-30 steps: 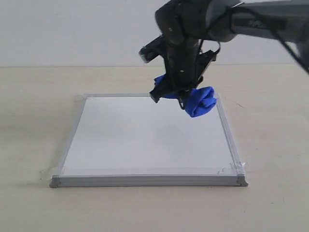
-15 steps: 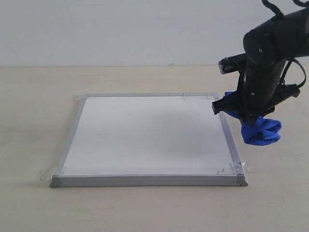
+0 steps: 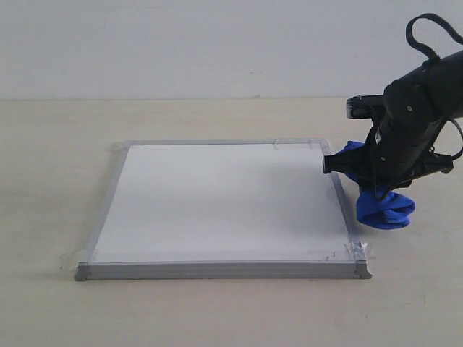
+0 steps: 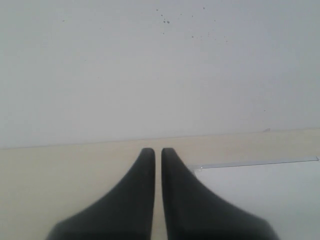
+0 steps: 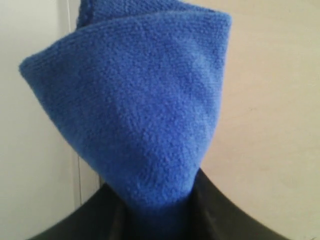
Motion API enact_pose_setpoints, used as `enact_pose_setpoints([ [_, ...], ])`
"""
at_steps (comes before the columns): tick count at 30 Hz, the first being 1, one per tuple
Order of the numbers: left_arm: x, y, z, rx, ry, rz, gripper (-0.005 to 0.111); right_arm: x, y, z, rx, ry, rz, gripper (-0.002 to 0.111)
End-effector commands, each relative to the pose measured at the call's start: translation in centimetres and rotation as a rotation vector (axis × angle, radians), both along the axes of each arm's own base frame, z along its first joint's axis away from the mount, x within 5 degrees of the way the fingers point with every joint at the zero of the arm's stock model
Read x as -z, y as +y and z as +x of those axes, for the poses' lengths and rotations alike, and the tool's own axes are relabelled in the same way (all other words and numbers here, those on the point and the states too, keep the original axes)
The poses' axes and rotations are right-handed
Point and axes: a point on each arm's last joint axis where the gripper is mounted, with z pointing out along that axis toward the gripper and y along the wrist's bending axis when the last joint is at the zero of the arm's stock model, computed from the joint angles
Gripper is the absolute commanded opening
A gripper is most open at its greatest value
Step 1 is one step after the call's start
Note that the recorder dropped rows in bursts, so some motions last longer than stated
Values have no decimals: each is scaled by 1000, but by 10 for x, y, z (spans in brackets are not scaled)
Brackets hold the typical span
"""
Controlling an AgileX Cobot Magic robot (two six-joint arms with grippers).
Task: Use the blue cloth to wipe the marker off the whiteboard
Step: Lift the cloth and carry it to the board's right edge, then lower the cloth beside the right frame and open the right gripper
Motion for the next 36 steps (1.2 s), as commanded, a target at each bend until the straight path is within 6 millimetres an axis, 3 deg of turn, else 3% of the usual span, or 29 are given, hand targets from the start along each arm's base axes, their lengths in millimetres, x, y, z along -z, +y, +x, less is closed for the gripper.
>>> enact_pose_setpoints([
  [1, -1, 0, 0, 2, -1, -12, 4, 13, -1, 1, -3, 17, -5, 0],
  [6, -1, 0, 0, 2, -1, -12, 4, 23, 0, 4, -26, 24, -7, 2],
  [8, -1, 0, 0, 2, -1, -12, 4, 23, 0, 4, -30, 24, -9, 15],
  [11, -1, 0, 0, 2, -1, -12, 4, 23, 0, 4, -38, 25, -12, 66],
  [12, -1, 0, 0, 2, -1, -12, 4, 23, 0, 4, -37, 30, -14, 73],
  [16, -1, 0, 0, 2, -1, -12, 4, 7, -1, 3, -53, 4, -23, 60],
  [20, -1, 0, 0, 2, -1, -12, 4, -32, -2, -1, -69, -93, -21, 61],
  [23, -1, 0, 0, 2, -1, -12, 4, -50, -3, -6, -83, -134, -25, 61],
  [28, -1, 0, 0, 2, -1, -12, 4, -53, -3, -7, -117, -128, -45, 60],
  [30, -1, 0, 0, 2, -1, -12, 4, -50, -2, -7, -130, -109, -42, 49],
  [35, -1, 0, 0, 2, -1, -12, 4, -48, -1, -9, -142, -85, -30, 0],
  [36, -1, 0, 0, 2, -1, -12, 4, -48, -1, -9, -146, -84, -32, 0],
])
